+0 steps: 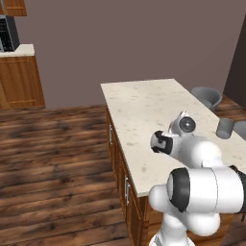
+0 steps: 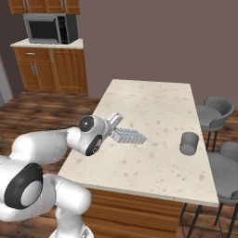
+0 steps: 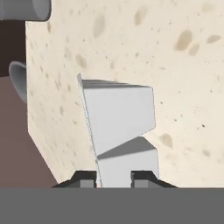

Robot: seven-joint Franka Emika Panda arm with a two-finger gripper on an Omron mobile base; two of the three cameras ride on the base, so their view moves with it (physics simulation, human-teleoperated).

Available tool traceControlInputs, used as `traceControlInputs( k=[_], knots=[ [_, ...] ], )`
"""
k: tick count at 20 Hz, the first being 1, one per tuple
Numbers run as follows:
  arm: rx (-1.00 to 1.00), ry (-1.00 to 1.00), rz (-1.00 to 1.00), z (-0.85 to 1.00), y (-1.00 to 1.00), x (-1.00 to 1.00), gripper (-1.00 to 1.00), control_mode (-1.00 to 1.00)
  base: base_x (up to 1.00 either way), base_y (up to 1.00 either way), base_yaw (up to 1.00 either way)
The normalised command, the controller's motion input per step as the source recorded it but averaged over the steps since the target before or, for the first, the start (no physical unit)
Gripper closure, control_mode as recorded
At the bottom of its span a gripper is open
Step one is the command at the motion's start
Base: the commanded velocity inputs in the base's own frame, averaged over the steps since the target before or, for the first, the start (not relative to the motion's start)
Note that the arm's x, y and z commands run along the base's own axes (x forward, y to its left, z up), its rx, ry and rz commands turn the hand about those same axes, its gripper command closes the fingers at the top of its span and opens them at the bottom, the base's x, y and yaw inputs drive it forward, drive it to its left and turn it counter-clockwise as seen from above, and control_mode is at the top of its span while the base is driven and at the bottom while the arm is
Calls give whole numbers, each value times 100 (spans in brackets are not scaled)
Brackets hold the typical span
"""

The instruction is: Open the freezer door, pick up the ice cube tray from the freezer, and place it on the dining counter.

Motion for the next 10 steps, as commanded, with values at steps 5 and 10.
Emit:
traceControlInputs(
  k=[5, 10],
  knots=[
    [1, 0, 0, -42, -31, 54, 100, -100, 0, 0, 0],
    [2, 8, 0, -19, -14, 36, 100, -100, 0, 0, 0]
  ],
)
